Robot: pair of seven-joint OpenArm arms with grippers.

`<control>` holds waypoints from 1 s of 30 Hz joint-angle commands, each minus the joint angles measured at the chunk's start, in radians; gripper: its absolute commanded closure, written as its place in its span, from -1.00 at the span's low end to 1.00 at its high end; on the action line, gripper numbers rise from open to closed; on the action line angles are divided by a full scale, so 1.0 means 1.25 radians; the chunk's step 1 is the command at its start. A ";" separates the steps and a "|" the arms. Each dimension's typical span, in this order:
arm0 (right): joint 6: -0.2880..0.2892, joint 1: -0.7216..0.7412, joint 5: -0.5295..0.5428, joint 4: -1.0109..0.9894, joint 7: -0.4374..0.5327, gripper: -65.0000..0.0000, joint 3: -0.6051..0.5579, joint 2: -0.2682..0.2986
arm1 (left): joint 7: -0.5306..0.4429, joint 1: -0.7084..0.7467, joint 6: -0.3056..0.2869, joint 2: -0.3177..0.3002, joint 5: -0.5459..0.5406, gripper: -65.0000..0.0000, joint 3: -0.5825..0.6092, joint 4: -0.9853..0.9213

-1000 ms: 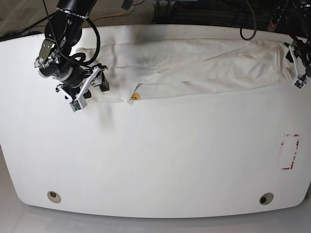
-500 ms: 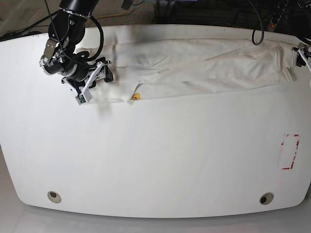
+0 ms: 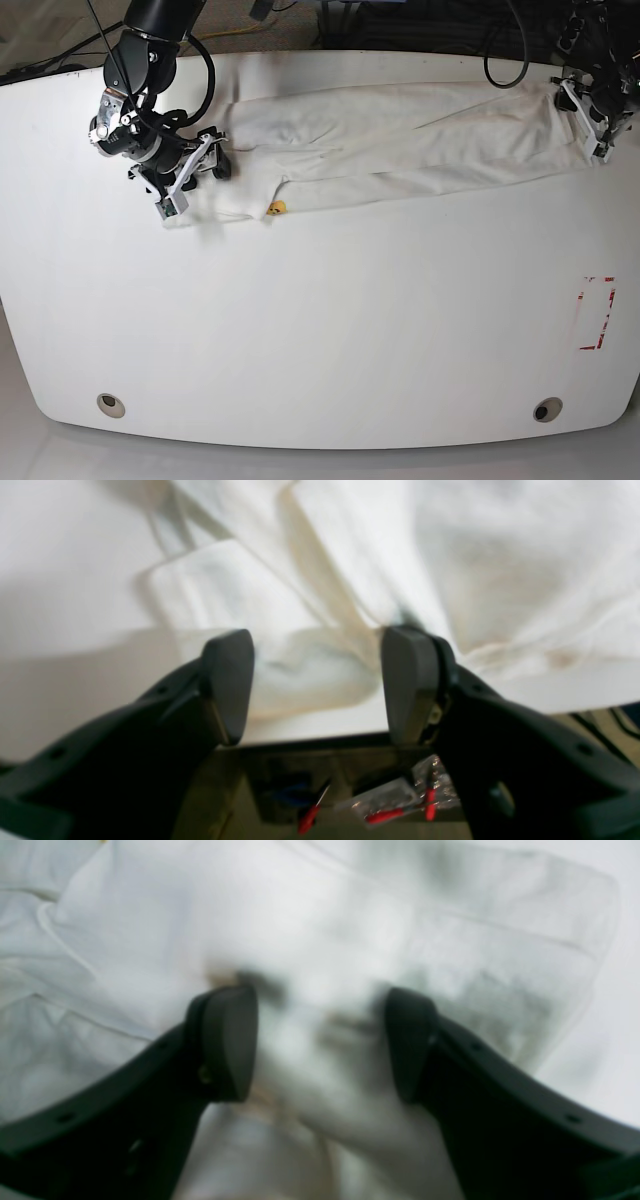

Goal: Fold the T-shirt properly
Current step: 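Pull the folded strip taut between both grippers and lay it flat, then grasp the strip end with the left gripper and fold it toward the right gripper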

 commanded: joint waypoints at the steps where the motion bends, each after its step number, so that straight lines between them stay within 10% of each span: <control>1: -0.008 0.001 -0.042 0.001 -0.007 -0.21 0.005 0.024 | -0.027 -0.008 -0.001 -0.008 0.003 -0.17 0.020 0.009; 12: -0.008 0.061 -0.038 -0.078 0.031 -0.21 0.017 0.080 | -0.026 -0.122 -0.001 -0.011 0.039 -0.17 0.069 -0.073; 30: -0.008 0.046 -0.035 -0.064 0.029 -0.21 0.034 0.074 | 0.100 -0.160 -0.001 -0.058 -0.256 -0.46 -0.146 -0.044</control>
